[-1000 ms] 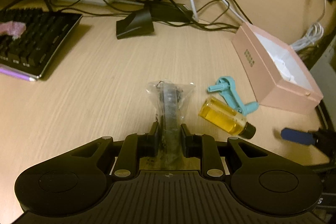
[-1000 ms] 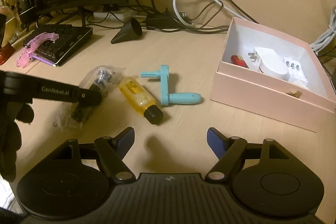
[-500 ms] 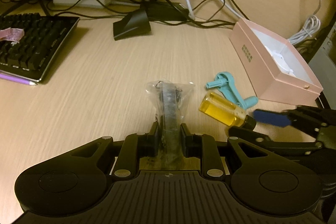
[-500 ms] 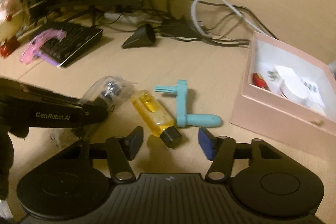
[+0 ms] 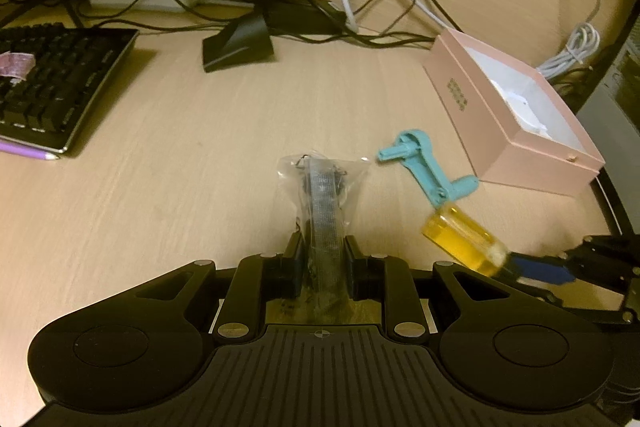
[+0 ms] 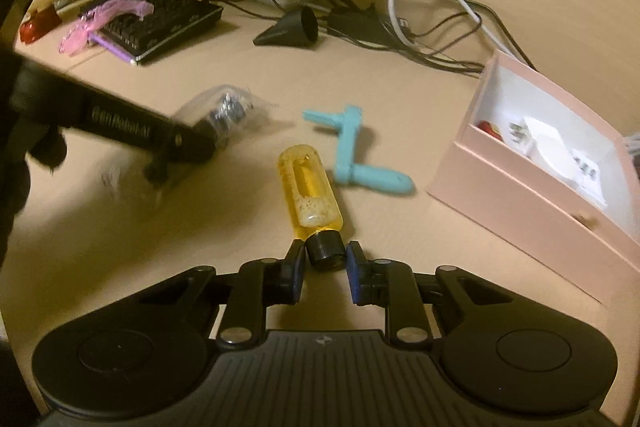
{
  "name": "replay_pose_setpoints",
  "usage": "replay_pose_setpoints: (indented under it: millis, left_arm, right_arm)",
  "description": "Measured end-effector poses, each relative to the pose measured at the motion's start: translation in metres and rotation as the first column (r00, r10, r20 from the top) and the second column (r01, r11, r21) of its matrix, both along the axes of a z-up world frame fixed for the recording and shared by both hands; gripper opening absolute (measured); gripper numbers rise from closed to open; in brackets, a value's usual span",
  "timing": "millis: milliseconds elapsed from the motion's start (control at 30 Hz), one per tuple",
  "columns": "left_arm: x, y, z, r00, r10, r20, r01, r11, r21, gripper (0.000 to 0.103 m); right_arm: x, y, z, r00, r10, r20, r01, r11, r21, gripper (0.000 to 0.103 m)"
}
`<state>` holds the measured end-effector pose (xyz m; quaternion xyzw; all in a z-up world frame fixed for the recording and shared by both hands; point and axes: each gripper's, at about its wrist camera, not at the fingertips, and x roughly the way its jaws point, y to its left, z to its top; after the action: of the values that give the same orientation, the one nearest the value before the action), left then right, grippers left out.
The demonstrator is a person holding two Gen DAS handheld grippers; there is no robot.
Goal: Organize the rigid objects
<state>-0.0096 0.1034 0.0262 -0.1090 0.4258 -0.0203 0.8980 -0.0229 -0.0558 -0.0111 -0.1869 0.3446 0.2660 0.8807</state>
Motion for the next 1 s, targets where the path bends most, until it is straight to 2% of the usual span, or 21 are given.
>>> replay_pose_setpoints:
  millis: [233,333,400,533,600,800,1000]
  left_arm:
    - [-0.001,-0.012,0.0,0.999,-0.046,-0.008,0.046,0.999,-0.006,0.023]
    - [-0.001,-0.015,0.0,0.998,-0.059,-0.011,0.059,0.998,-0.001,0.023]
    - [-0.001,-0.016,0.0,0.998,-0.065,-0.01,0.065,0.998,0.002,0.023]
    - [-0.002,-0.017,-0.001,0.998,-0.065,-0.008,0.065,0.998,0.001,0.023]
    - [-0.002,-0.016,-0.001,0.998,-0.065,-0.007,0.065,0.998,0.0,0.023]
    - [-0.001,-0.016,-0.001,0.998,-0.06,-0.003,0.06,0.998,-0.008,0.023]
    - [-0.002,-0.017,-0.001,0.999,-0.054,0.0,0.054,0.998,-0.009,0.023]
  right_arm:
    - [-0.015,-0.033,0.0,1.0,-0.006,0.029,0.008,0.999,-0.054,0.022]
    - [-0.012,-0.044,0.0,0.996,-0.074,0.056,0.077,0.996,-0.051,0.038]
    - [-0.01,-0.051,-0.001,0.986,-0.144,0.08,0.148,0.988,-0.048,0.053]
    - [-0.005,-0.064,-0.004,0.959,-0.268,0.094,0.272,0.962,-0.036,0.062]
    - [-0.006,-0.07,-0.004,0.954,-0.29,0.079,0.293,0.956,-0.022,0.068]
    - [-0.015,-0.069,-0.004,0.958,-0.288,0.009,0.288,0.957,0.036,0.074]
    - [-0.024,-0.066,-0.004,0.959,-0.282,-0.026,0.283,0.955,0.087,0.075]
